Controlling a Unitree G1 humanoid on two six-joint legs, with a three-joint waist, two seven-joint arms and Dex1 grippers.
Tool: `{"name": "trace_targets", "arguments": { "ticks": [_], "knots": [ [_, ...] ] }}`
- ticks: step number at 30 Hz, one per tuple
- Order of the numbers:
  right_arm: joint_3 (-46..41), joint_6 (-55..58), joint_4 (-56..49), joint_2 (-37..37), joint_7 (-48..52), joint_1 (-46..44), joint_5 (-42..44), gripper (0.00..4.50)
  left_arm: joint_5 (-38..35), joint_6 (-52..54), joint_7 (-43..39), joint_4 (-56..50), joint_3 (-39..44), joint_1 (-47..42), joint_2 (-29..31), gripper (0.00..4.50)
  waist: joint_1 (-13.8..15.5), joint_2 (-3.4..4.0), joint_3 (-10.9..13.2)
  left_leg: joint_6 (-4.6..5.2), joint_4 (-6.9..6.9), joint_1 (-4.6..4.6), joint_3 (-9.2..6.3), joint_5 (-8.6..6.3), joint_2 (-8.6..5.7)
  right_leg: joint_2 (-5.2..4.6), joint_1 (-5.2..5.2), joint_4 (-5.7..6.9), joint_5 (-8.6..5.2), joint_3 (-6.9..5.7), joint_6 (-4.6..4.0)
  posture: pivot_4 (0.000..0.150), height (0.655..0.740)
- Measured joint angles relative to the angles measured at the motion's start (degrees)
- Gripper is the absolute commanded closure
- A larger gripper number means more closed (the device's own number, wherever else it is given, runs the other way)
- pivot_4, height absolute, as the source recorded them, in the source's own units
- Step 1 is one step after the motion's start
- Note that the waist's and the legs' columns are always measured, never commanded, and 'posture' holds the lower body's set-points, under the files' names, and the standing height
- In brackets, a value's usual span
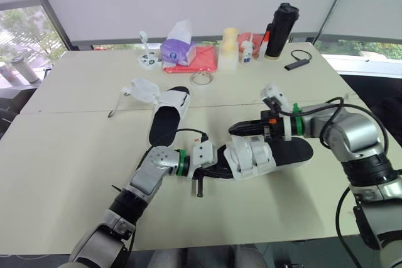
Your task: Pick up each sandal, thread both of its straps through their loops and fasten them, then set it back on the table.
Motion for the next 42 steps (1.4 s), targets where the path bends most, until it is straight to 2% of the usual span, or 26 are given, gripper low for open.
{"name": "trace_targets", "arguments": {
  "ticks": [7,21,33,36,40,41,42],
  "knots": [
    [1.76,-4.75,5.9,1.04,1.31,-0.73,-5.55,4.46,0.01,0.0,0.0,-0.14,0.0,0.3,0.14,4.5,-0.03,0.01,0.0,-0.01,0.0,0.07,-0.01,0.0,-0.01,0.0,0.05,0.05,0.0,0.0,0.0,0.15,0.74],
    [7.94,-16.32,9.81,1.8,1.78,-1.59,-17.3,4.46,0.88,-0.2,0.0,-0.39,-0.13,0.54,0.23,4.5,0.01,-0.01,-0.06,-0.04,-0.04,0.75,0.0,-0.01,0.0,0.0,0.71,0.04,-0.14,0.03,-0.17,0.15,0.74],
    [10.52,-13.45,9.96,1.8,1.84,-2.67,-20.68,4.46,1.79,-0.19,0.1,-0.62,-0.23,1.42,0.08,4.5,0.3,-0.17,-0.84,-0.07,-0.04,0.84,-0.04,-0.03,0.01,-0.01,0.7,-0.02,-0.18,0.06,-0.2,0.15,0.74],
    [10.65,-12.84,10.19,1.8,1.74,-2.69,-21.33,3.52,1.81,-0.19,0.09,-0.62,-0.31,1.44,0.06,4.5,0.37,-0.18,-0.89,-0.13,-0.04,0.85,-0.05,-0.06,0.01,-0.02,0.69,-0.05,-0.19,0.06,-0.21,0.15,0.74],
    [10.23,-12.32,12.59,2.28,-0.86,-3.03,-23.16,1.42,1.81,-0.19,-0.17,-0.81,-0.36,1.48,0.09,4.5,0.38,-0.15,-0.9,-0.08,-0.08,0.84,-0.04,-0.03,-0.01,-0.04,0.7,-0.1,-0.2,0.07,-0.2,0.15,0.74],
    [10.18,-12.41,12.89,2.31,-1.33,-3.37,-23.56,1.01,1.81,-0.19,-0.27,-0.86,-0.37,1.49,0.1,4.5,0.41,-0.15,-0.9,-0.08,-0.1,0.84,-0.05,-0.03,-0.01,-0.04,0.68,-0.1,-0.21,0.07,-0.19,0.15,0.74],
    [10.1,-12.74,13.5,2.45,-1.88,-3.74,-23.96,1.01,1.81,-0.18,-0.3,-0.92,-0.38,1.52,0.1,4.5,0.42,-0.15,-0.9,-0.08,-0.11,0.83,-0.05,-0.03,-0.02,-0.04,0.66,-0.12,-0.21,0.06,-0.18,0.15,0.74]
  ]
}}
